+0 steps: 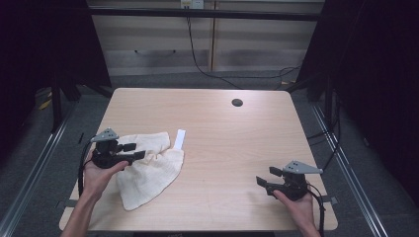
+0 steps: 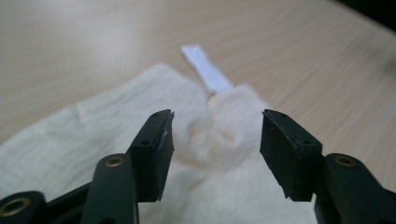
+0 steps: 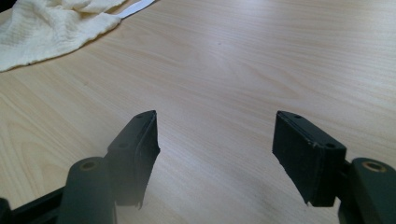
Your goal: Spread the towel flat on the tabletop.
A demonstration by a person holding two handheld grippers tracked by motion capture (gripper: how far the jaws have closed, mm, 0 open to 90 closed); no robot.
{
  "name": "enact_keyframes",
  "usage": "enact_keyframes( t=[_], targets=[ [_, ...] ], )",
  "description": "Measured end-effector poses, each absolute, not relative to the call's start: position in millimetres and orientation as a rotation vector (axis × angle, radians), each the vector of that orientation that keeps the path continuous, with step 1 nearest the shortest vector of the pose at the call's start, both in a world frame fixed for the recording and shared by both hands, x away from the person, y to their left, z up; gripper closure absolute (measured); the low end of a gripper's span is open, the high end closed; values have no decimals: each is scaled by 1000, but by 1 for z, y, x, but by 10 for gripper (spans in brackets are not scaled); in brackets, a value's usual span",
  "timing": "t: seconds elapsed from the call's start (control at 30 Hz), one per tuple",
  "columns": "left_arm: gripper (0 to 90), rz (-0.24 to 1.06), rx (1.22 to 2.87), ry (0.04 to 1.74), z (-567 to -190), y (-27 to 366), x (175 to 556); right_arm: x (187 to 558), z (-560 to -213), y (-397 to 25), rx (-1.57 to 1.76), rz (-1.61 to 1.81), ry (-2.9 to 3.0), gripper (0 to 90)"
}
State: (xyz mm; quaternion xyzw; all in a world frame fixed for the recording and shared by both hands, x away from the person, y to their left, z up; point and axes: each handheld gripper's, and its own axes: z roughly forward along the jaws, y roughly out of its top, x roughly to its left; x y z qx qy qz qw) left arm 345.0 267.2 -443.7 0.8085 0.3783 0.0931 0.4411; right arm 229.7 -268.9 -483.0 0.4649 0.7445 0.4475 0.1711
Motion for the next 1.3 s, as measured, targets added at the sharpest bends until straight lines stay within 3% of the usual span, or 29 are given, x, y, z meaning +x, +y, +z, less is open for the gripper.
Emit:
enact_keyframes(
  t=[0.4, 0.7, 0.73, 0.87, 1.3],
  targets=[
    [318, 166, 2115, 1015, -483, 265, 362, 226, -486, -269, 1314, 1252, 2130, 307],
    [499, 244, 2162, 1000, -498, 266, 358, 226, -488, -270, 1318, 1246, 2148, 304],
    [595, 254, 2163, 1002, -498, 265, 357, 226, -489, -269, 1320, 1247, 2148, 304],
    [721, 273, 2165, 998, -498, 261, 355, 226, -489, -268, 1321, 1237, 2159, 303],
    [743, 188, 2143, 936, -501, 231, 344, 226, -491, -266, 1310, 1222, 2185, 302]
  ],
)
